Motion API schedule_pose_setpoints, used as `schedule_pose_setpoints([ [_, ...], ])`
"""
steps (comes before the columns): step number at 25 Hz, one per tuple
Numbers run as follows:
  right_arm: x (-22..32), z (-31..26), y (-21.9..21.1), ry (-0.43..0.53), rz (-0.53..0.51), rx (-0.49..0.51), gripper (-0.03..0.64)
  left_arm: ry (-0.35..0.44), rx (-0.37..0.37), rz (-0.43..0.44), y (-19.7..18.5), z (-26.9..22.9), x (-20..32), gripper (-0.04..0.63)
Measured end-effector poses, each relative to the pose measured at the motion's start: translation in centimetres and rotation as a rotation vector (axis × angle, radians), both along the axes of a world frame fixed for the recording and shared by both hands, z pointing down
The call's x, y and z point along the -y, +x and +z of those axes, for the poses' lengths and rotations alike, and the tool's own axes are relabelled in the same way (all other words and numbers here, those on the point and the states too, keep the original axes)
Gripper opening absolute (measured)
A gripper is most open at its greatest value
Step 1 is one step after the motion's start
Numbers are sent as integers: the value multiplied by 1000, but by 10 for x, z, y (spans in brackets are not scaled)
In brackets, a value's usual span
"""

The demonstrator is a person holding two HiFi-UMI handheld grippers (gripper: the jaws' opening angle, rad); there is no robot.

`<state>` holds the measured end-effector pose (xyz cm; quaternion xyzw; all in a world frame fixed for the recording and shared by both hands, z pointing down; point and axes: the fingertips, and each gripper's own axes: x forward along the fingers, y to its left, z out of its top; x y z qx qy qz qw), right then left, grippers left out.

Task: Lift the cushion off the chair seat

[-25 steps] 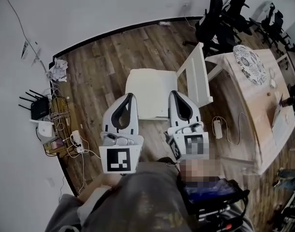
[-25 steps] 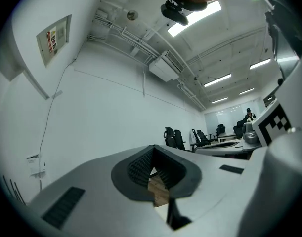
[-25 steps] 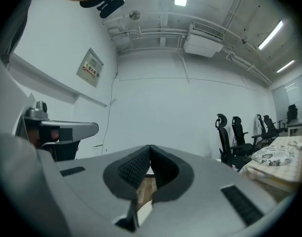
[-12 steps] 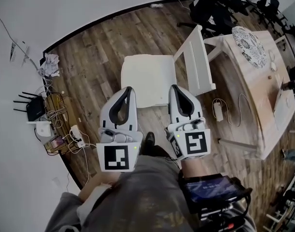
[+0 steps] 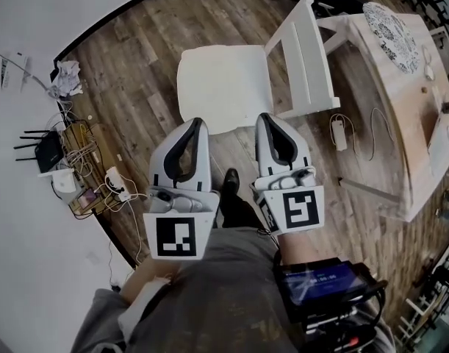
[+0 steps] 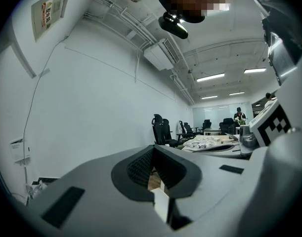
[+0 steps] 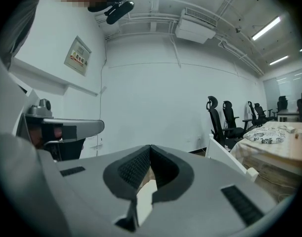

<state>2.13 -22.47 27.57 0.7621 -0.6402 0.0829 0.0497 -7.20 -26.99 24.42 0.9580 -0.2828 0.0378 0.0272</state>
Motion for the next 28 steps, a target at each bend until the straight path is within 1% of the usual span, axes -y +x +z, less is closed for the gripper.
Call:
schedule_pose_setpoints([
  [4,-8,39,1,-46,9,40,8,-59,38,5,2,41,-4,6],
  [9,-21,106,-3,-129,14,114,8,-146,97,6,0,98,-13,6],
  [12,-21,148,1,-153,11,143,8,-160,114,6,9,132,-9,6],
  [15,-27,185,2,-185,33,183,8,-178,132,27,18,160,-11,6],
  [20,-24,241,11,-199,54,212,8,-187,123,49,36,208,-9,6],
  [24,-28,282,19,-218,75,238,8,-209,131,58,46,244,-10,6],
  [28,-32,327,23,-232,97,264,8,-203,137,64,50,278,-7,6],
])
